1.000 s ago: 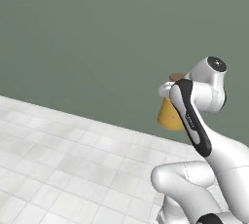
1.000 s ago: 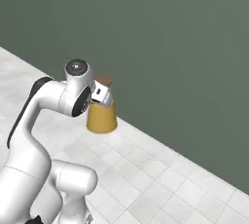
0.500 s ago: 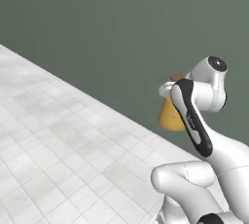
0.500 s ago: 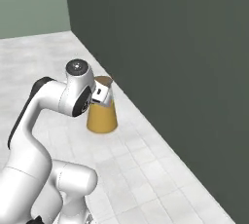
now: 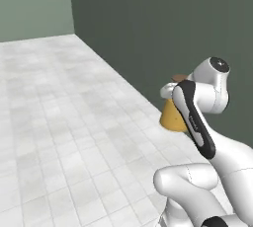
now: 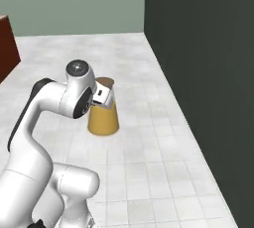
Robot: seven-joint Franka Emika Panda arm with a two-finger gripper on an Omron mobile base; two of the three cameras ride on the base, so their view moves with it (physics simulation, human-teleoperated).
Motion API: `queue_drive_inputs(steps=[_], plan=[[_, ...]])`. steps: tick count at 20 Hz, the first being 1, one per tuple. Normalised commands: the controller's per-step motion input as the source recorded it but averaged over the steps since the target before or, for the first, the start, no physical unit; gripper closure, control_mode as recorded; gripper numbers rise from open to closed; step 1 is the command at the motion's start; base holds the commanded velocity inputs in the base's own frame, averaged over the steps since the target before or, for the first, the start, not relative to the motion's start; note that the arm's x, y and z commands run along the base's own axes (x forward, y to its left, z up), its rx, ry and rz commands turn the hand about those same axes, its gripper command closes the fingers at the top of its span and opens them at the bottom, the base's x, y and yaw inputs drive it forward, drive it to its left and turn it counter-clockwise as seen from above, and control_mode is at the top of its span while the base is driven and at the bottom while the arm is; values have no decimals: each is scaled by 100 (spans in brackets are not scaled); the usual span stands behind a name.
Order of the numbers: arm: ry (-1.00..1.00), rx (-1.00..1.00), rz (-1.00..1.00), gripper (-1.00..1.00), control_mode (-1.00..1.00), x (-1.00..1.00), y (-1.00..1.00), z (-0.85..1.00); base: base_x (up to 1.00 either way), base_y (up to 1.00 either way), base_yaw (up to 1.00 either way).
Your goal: There is a tray on the dining counter. Grab the cup, mug, and pitcher and place them on the tray. The pitcher may be placed next to the tray if it cannot fit the tray.
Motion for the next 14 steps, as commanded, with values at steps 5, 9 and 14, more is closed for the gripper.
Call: queue_drive_inputs(steps=[5, 9, 14], plan=[[0, 0, 0, 100, 100, 0, 0, 0, 100, -1, 52], [0, 0, 0, 100, 100, 0, 0, 0, 100, -19, 37], [0, 0, 0, 100, 100, 0, 0, 0, 100, -29, 30]])
